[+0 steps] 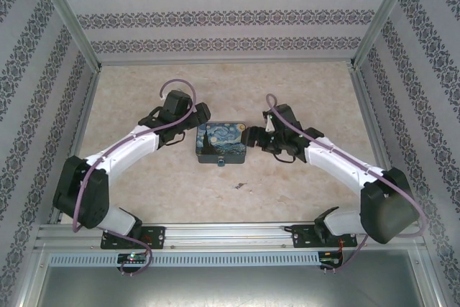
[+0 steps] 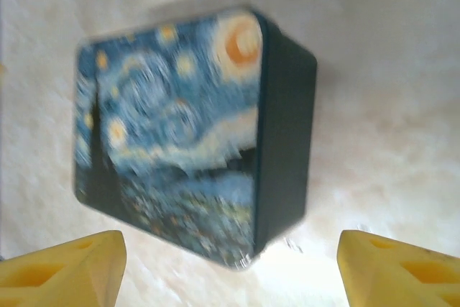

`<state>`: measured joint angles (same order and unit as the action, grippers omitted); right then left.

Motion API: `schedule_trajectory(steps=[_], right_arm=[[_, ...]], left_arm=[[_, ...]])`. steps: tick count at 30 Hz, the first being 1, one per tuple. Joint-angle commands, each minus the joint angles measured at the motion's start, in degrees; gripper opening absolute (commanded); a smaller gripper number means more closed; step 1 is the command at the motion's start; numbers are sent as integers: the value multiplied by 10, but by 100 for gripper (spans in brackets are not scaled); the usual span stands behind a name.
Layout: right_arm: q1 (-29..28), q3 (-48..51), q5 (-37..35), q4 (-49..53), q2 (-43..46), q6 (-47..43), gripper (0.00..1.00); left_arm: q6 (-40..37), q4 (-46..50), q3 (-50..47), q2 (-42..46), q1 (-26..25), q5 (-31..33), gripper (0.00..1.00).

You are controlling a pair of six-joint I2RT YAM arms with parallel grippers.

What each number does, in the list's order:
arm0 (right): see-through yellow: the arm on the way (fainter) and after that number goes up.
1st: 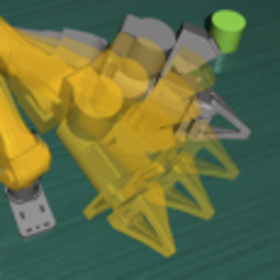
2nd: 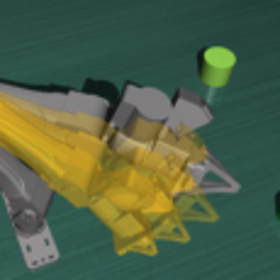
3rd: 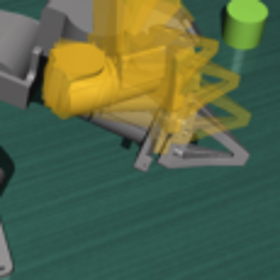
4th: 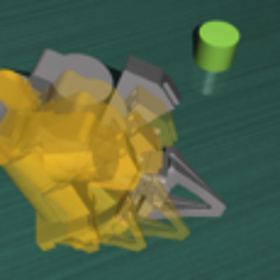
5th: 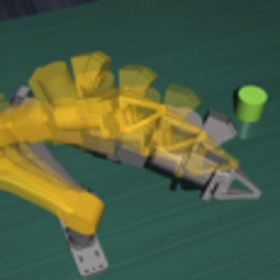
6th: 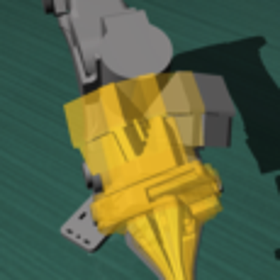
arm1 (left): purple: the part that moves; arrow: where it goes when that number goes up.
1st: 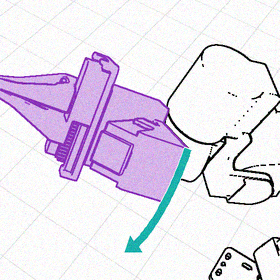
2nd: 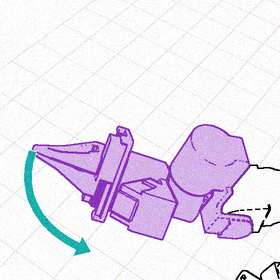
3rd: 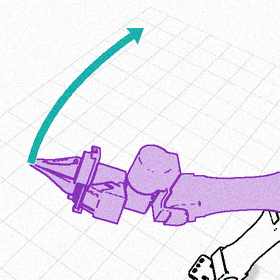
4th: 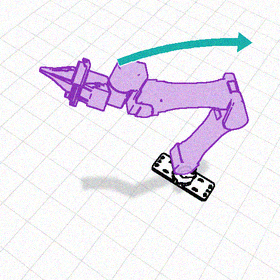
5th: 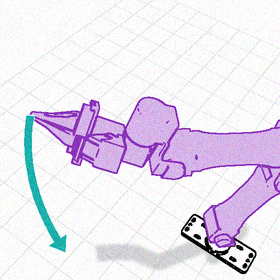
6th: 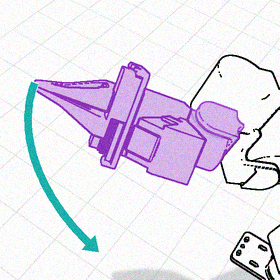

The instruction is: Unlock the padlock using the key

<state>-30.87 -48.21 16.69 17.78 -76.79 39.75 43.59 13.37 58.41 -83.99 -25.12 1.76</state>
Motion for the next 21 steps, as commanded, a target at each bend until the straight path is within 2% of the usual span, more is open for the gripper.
schedule_trajectory(steps=[1, 6, 11, 18, 21], right_arm=[[-38, 20, -32, 61, -5, -70, 75], [-108, 14, -56, 54, -55, -70, 69], [-162, 1, -83, 54, -84, -13, 65], [-205, 41, -174, 49, -41, 226, 56], [-215, 35, -204, 66, -37, 300, 51]], left_arm=[[-32, 34, -5, 26, -1, -2, 99], [-23, 33, -34, 67, -1, -14, 99], [-13, 43, -52, 98, 0, -15, 100], [26, 32, -74, 121, -1, -18, 100], [37, 26, -81, 121, 0, -14, 100]])
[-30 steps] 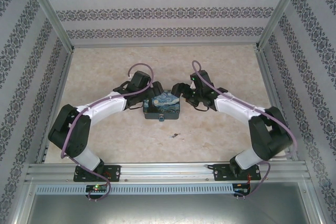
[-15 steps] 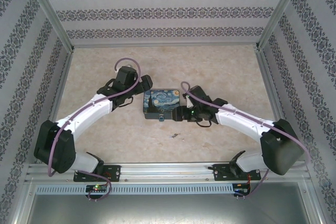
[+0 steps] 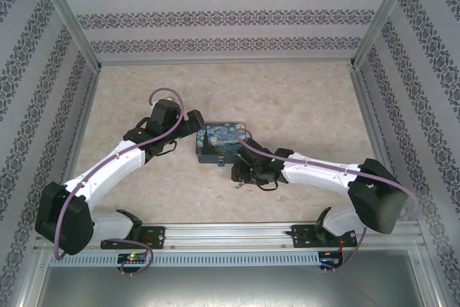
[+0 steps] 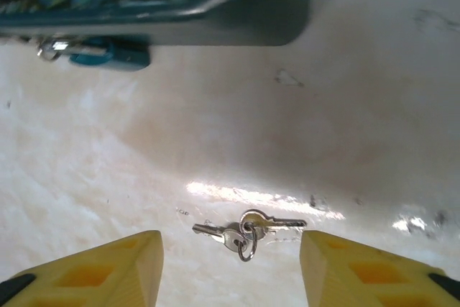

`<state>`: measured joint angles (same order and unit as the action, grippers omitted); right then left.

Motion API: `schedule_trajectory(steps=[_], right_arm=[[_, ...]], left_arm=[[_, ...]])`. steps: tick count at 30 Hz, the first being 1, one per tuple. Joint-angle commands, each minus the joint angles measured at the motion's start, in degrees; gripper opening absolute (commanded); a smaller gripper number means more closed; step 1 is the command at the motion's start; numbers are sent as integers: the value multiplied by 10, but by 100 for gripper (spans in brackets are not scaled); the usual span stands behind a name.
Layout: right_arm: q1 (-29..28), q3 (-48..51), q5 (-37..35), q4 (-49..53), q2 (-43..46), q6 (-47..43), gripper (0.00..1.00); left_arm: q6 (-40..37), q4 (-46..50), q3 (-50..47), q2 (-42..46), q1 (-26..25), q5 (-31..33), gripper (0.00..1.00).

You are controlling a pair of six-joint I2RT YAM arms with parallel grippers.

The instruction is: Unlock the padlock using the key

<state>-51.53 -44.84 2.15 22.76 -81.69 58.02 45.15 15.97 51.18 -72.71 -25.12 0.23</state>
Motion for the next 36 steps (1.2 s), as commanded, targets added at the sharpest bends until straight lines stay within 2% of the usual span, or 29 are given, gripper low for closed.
schedule_trajectory(steps=[1, 3, 5, 8, 12, 15, 31, 36], right_arm=[[-10, -2, -61, 21, 10, 137, 50], [-12, -11, -64, 30, 3, 166, 45], [-16, -26, -64, 34, -9, 159, 44], [-22, -72, -81, 77, -33, 106, 47], [-21, -100, -84, 73, -60, -8, 55], [-20, -112, -73, 75, -80, -43, 56], [-20, -129, -22, 13, -179, -72, 56], [-22, -103, -4, -1, -180, -62, 56]], left_arm=[[23, -4, -9, 7, -1, 0, 99], [24, -7, -11, 7, 0, 0, 99], [19, -7, -9, 7, 0, -1, 99], [13, -3, -8, 7, 0, -7, 99], [0, 8, -3, 8, 0, -19, 99], [-10, 19, -2, 14, 0, -20, 99], [-16, 27, -8, 26, -1, -24, 99], [-15, 26, -8, 25, -1, -19, 99]])
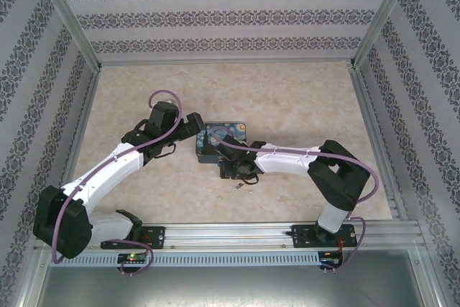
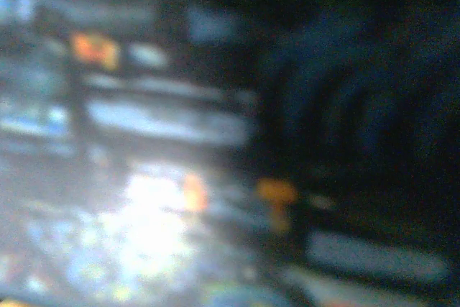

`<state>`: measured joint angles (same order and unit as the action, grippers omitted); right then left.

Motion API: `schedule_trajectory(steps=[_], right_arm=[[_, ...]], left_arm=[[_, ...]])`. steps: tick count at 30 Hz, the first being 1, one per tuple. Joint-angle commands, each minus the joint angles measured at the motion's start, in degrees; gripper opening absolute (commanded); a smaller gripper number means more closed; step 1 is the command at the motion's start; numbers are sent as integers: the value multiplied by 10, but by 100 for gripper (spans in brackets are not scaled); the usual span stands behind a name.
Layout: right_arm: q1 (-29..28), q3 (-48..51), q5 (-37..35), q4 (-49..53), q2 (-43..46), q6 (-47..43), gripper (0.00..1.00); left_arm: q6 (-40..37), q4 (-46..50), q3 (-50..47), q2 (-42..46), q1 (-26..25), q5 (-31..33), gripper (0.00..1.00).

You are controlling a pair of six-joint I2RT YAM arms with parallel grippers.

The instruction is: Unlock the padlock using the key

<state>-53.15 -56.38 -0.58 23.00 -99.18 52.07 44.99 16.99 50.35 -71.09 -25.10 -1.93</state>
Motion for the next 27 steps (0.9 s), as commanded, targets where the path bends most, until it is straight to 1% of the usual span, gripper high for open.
schedule_trajectory(steps=[1, 7, 11, 23, 27], right_arm=[[-6, 22, 24, -6, 0, 1, 56], [-18, 78, 29, -24, 41, 29, 56], [-33, 96, 27, -25, 66, 42, 56], [-69, 95, 36, 8, 98, 51, 56], [-76, 79, 15, 46, 106, 26, 56]], left_arm=[[-14, 14, 0, 9, -1, 3, 99], [-10, 6, -5, 10, -1, 4, 99], [-8, 3, -6, 8, -1, 3, 99], [-7, -3, -8, 6, -1, 9, 99], [-15, 0, -3, 5, 0, 13, 99]])
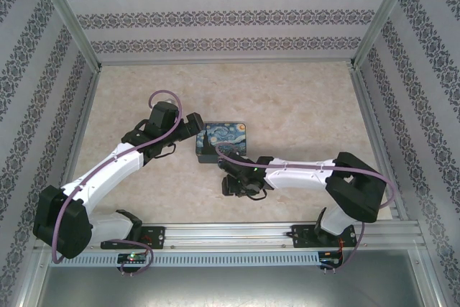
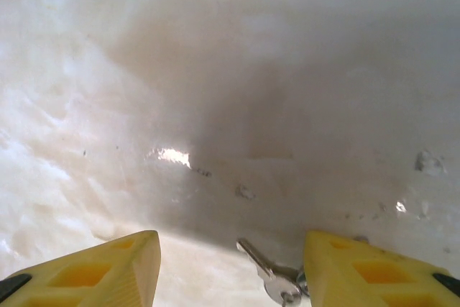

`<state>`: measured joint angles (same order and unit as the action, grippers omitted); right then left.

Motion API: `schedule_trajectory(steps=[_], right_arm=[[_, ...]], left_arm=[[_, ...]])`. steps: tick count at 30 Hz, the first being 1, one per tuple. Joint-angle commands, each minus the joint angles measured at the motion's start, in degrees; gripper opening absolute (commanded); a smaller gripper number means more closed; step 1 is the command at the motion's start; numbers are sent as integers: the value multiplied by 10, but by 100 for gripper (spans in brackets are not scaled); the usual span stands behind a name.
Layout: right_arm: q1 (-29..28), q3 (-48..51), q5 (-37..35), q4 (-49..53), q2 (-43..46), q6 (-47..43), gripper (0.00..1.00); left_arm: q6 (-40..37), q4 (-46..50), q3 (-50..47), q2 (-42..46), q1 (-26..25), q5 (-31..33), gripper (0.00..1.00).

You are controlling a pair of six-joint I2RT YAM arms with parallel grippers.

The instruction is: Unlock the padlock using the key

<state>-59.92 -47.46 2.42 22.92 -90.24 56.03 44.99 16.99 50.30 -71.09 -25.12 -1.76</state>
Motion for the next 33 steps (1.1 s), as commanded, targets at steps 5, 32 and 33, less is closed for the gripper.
schedule_trajectory(steps=[5, 32, 33], right_arm=[[-7, -51, -63, 122, 24, -53, 58], [-27, -32, -83, 130, 29, 470, 49], [-27, -32, -81, 128, 24, 473, 49]], left_arm=[[-18, 4, 3, 4, -1, 12, 99], [-21, -17, 5, -9, 1, 1, 99], [-22, -18, 4, -10, 1, -1, 99]])
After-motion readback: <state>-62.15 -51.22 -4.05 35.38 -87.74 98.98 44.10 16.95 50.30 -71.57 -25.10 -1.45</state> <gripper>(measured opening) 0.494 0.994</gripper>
